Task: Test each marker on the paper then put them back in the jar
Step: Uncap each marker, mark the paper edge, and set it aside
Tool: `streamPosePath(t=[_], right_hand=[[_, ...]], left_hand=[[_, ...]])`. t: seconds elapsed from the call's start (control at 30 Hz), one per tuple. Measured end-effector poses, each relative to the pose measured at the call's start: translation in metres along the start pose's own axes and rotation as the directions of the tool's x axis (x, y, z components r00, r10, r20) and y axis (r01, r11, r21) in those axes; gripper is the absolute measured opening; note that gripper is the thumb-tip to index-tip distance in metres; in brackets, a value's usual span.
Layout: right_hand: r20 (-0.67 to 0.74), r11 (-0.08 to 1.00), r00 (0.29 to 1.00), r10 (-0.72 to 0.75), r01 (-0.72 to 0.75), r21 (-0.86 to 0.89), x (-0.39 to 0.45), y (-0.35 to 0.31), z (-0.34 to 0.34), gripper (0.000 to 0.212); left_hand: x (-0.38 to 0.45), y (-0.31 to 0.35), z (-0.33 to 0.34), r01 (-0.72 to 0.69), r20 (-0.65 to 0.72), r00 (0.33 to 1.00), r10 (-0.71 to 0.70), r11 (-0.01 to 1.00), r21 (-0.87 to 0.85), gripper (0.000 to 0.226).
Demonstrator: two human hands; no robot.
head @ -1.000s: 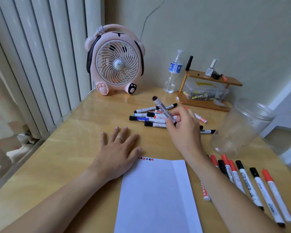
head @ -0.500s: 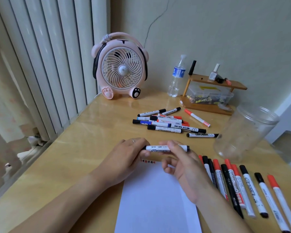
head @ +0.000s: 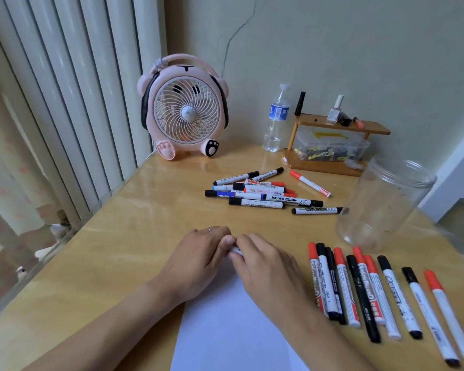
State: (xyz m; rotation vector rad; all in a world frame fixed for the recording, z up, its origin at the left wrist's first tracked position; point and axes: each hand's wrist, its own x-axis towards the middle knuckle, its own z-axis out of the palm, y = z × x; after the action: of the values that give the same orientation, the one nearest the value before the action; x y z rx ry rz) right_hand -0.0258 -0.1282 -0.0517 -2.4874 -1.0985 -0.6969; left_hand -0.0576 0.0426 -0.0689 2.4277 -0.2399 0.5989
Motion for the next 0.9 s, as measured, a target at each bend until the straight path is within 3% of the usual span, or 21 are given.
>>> streamPosePath(t=[0.2,0.43,0.53,0.67,0.7,0.8,0.9], right_hand=[[-0.014,1.000,1.000,0.017,-0.017,0.025,-0.002,0.006,0.000,0.024],[0.020,0.990,0.990,0.142,-0.142,-0.006,0.004,0.024,-0.008,0.035],[0.062,0.956,0.968,0.242,-0.249,0.158,0.005,0.034,-0.008,0.032],[0.091,0.859,0.945,0.313,-0.323,0.398,0.002,0.033,-0.004,0.014],[0.109,0.847,0.941,0.320,-0.336,0.412,0.001,0.033,-0.004,0.012],[0.136,0.769,0.925,0.354,-0.370,0.521,0.001,0.030,-0.005,0.035],[0.182,0.581,0.882,0.435,-0.429,0.692,0.001,0.025,-0.008,0.030]], left_hand=[[0.000,0.004,0.005,0.015,-0.030,0.999,-0.020,0.987,-0.162,0.038],[0.001,0.001,-0.002,0.081,-0.119,0.988,-0.094,0.991,-0.110,0.045],[0.002,-0.012,-0.004,0.166,-0.136,0.975,-0.173,0.984,-0.060,0.043],[0.009,-0.035,-0.002,0.208,-0.115,0.974,-0.193,0.968,0.139,0.010],[0.011,-0.038,-0.002,0.207,-0.099,0.977,-0.192,0.961,0.185,0.011],[0.014,-0.039,-0.002,0.216,-0.047,0.976,-0.211,0.948,0.235,0.015],[0.009,-0.028,-0.003,0.174,0.048,0.980,-0.194,0.946,0.273,0.052]])
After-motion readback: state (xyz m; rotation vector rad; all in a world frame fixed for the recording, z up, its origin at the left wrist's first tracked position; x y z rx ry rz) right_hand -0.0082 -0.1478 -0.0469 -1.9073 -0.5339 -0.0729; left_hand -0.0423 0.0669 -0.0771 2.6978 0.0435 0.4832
